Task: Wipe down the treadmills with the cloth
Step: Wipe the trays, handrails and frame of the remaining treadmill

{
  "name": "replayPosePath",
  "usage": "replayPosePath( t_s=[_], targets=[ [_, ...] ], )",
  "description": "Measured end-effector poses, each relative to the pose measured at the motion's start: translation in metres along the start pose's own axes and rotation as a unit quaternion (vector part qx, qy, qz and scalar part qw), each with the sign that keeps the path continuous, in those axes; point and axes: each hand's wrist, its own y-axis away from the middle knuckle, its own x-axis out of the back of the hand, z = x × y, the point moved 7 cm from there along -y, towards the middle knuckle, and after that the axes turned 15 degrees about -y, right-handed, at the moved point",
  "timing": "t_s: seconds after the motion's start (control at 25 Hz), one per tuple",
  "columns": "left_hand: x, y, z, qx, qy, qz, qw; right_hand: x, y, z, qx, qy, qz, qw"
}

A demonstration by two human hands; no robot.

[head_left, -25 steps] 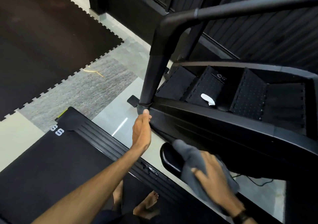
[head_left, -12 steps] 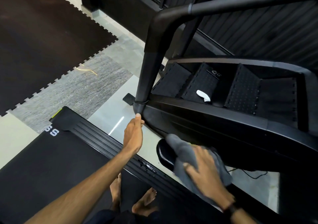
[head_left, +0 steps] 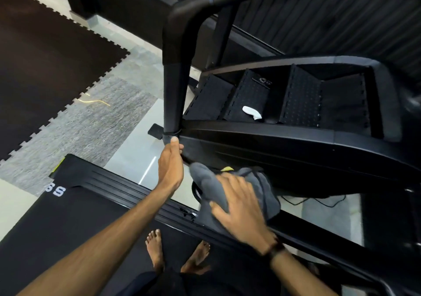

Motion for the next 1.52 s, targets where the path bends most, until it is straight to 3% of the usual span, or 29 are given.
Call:
replayPosePath(
  t_s=[0.08, 0.12, 0.2, 0.24, 0.32, 0.4, 0.48, 0.6, 0.72, 0.84, 0.96, 1.04, 1.2, 1.36, 1.52],
  targets=[
    [0.003, -0.001, -0.003, -0.007, -0.008, 0.001, 1.000, 0.032, 0.037, 0.042, -0.020, -0.013, 0.030, 0.999],
    [0.006, 0.002, -0.005, -0.010, -0.009, 0.003, 1.000, 0.045, 0.036, 0.079, -0.078, -0.019, 0.024, 0.997],
    [0.008, 0.010, -0.013, -0.007, -0.011, -0.005, 1.000, 0.048, 0.021, 0.138, -0.224, -0.025, -0.081, 0.971],
    [0.007, 0.013, -0.016, -0.005, -0.014, -0.015, 1.000, 0.042, 0.005, 0.148, -0.256, -0.039, -0.122, 0.958],
    [0.001, 0.019, -0.020, -0.009, -0.021, -0.030, 0.999, 0.020, -0.031, 0.156, -0.277, -0.080, -0.110, 0.951],
    [-0.004, 0.020, -0.016, -0.021, -0.026, -0.033, 0.999, -0.014, -0.065, 0.103, -0.253, -0.113, -0.181, 0.944],
    [-0.007, 0.017, -0.009, -0.033, -0.030, -0.019, 0.999, -0.024, -0.082, 0.032, -0.221, -0.135, -0.134, 0.957],
    [-0.002, 0.004, 0.000, -0.036, -0.007, 0.012, 0.999, -0.012, -0.050, -0.025, -0.040, -0.003, 0.021, 0.999],
    [0.005, -0.005, 0.004, -0.037, 0.012, 0.011, 0.999, 0.000, 0.020, 0.011, 0.042, 0.017, 0.007, 0.999],
    [0.015, -0.003, 0.001, -0.041, 0.013, 0.029, 0.999, 0.011, 0.016, 0.047, -0.039, 0.047, 0.007, 0.998],
    [0.019, 0.002, 0.001, -0.044, -0.003, 0.044, 0.998, -0.016, -0.042, -0.006, -0.098, 0.113, 0.034, 0.988],
    [0.016, 0.005, 0.009, -0.059, -0.014, 0.051, 0.997, -0.028, -0.055, -0.037, -0.051, 0.119, 0.043, 0.991],
    [-0.006, 0.027, 0.047, -0.156, -0.056, 0.045, 0.985, -0.019, -0.007, -0.022, 0.049, 0.109, 0.099, 0.988],
    [-0.068, 0.087, 0.077, -0.279, -0.108, -0.003, 0.954, 0.007, 0.039, 0.037, 0.047, 0.091, 0.107, 0.989],
    [-0.140, 0.135, 0.082, -0.327, -0.176, -0.082, 0.925, 0.038, 0.099, 0.107, 0.046, 0.108, 0.148, 0.982]
  ],
)
